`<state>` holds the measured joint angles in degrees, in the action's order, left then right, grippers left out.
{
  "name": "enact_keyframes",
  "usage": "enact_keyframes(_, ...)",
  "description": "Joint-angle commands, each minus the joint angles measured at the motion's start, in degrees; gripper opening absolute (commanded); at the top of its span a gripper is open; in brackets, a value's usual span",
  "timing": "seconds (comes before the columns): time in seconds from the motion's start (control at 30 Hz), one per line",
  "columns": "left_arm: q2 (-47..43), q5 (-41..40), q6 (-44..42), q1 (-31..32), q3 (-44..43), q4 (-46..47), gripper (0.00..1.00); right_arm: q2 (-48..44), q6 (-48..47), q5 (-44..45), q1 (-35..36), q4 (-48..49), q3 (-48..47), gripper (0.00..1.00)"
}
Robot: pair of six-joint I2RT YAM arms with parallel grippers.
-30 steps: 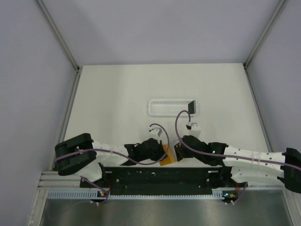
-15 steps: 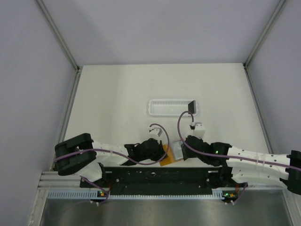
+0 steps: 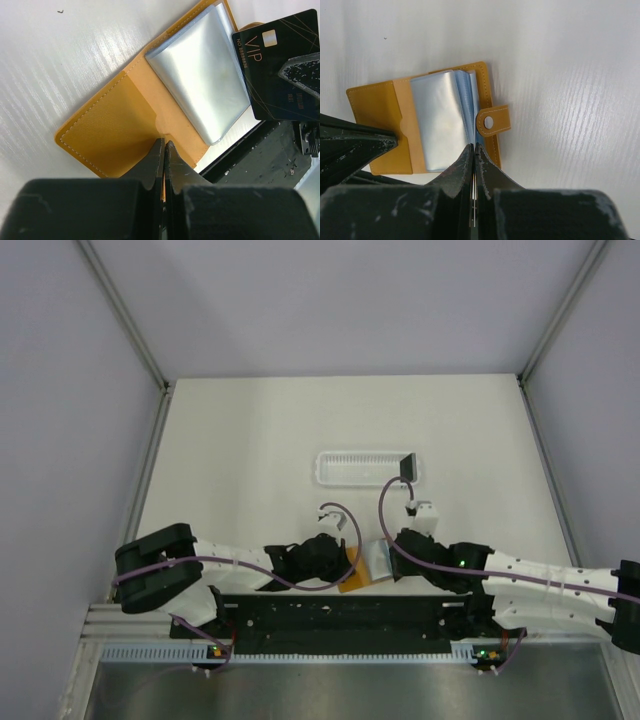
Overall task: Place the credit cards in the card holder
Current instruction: Open the card holder at the corner of the board.
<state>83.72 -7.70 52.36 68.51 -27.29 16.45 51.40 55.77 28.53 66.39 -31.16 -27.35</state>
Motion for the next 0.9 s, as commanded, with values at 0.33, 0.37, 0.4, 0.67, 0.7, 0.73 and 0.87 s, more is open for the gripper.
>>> enact_keyframes(0.33,-0.05,-1.26,-3.93,0.31,-3.47,-6.51,0.00,-0.77,2.94,-0.06,0.32,-1.45,2.74,0.00)
enact_keyframes(0.37,-0.14,-1.26,-4.45,0.31,-4.34,-7.04,0.00,-1.03,3.12,-0.06,0.32,-1.45,2.92,0.00)
enact_keyframes(0.4,0.12,-1.17,-4.98,0.31,-5.40,-7.57,0.00,-1.21,3.12,-0.14,0.32,-1.45,3.18,0.00)
enact_keyframes(0.67,0.83,-0.12,-9.55,0.31,-14.80,-10.56,0.00,-2.09,4.08,-0.15,0.23,-1.36,4.06,0.00)
enact_keyframes(0.7,1.00,0.14,-9.90,0.31,-15.42,-10.21,0.00,-2.09,4.17,-0.23,0.32,-1.45,4.15,0.00)
enact_keyframes(0.73,1.35,0.49,-10.08,0.31,-15.95,-9.60,0.00,-2.09,4.26,-0.23,0.32,-1.45,4.24,0.00)
enact_keyframes(0.87,4.69,1.90,-10.44,0.31,-18.06,-7.49,0.00,-2.26,4.52,-0.23,0.32,-1.45,4.50,0.00)
